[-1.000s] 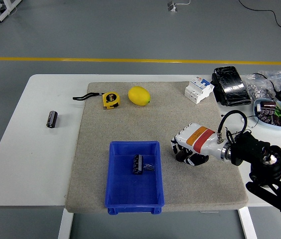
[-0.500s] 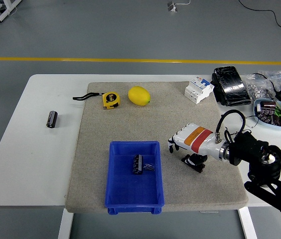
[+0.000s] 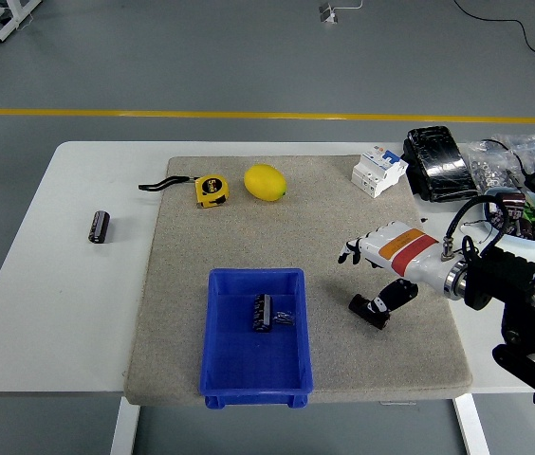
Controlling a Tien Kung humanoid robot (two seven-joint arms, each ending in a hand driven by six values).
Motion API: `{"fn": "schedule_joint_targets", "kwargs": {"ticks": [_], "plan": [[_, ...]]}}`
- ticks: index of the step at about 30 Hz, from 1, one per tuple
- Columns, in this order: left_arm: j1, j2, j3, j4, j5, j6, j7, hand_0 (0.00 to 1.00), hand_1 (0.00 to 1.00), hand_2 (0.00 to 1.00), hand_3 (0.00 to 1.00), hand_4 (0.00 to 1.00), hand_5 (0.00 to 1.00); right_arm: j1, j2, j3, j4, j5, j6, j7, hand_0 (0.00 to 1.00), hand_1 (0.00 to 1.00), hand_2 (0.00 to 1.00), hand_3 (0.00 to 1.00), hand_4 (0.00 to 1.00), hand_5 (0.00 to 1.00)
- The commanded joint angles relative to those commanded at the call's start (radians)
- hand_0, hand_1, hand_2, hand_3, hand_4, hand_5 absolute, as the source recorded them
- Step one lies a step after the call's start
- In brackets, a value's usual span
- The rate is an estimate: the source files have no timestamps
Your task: Pick up the battery,place it into the box
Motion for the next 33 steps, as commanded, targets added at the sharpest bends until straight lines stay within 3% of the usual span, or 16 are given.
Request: {"fn": "schedule_joint_targets", "kwargs": {"ticks": [1,2,6,16,31,33], "plan": [[0.000,0.000,0.002,0.000,-0.002,0.001,-0.001,0.684,0.648,0.692,0.619,0.627,0.675,-0.017,0.000,0.008,0.018,-0.002,-0.021,-0.024,0.398,0.477,0.663,0.744,0.998,0.265],[0.000,-0.001,0.004,0.000,-0.004,0.002,-0.002,0.684,0.647,0.689,0.619,0.627,0.675,-0.037,0.001,0.017,0.036,-0.007,-0.045,-0.051,0.420,0.469,0.606,0.656,0.998,0.293],[0.000,-0.001,0.007,0.000,-0.011,0.007,-0.004,0.684,0.647,0.689,0.619,0.627,0.675,-0.089,0.020,0.041,0.068,-0.050,-0.114,-0.122,0.420,0.469,0.606,0.656,0.998,0.293],[0.000,-0.003,0.014,0.000,-0.019,0.006,-0.007,0.684,0.649,0.688,0.619,0.627,0.675,-0.190,0.108,0.063,-0.012,-0.151,-0.249,-0.211,0.430,0.469,0.563,0.597,0.998,0.282],[0.001,-0.001,0.014,0.000,-0.019,0.004,-0.007,0.684,0.650,0.685,0.620,0.627,0.675,-0.244,0.148,0.099,-0.042,-0.144,-0.241,-0.241,0.425,0.460,0.548,0.581,0.998,0.284],[0.000,-0.001,0.013,0.000,-0.017,0.003,-0.007,0.683,0.648,0.685,0.620,0.627,0.675,-0.246,0.152,0.096,-0.050,-0.144,-0.241,-0.242,0.401,0.445,0.510,0.540,0.998,0.275]]}}
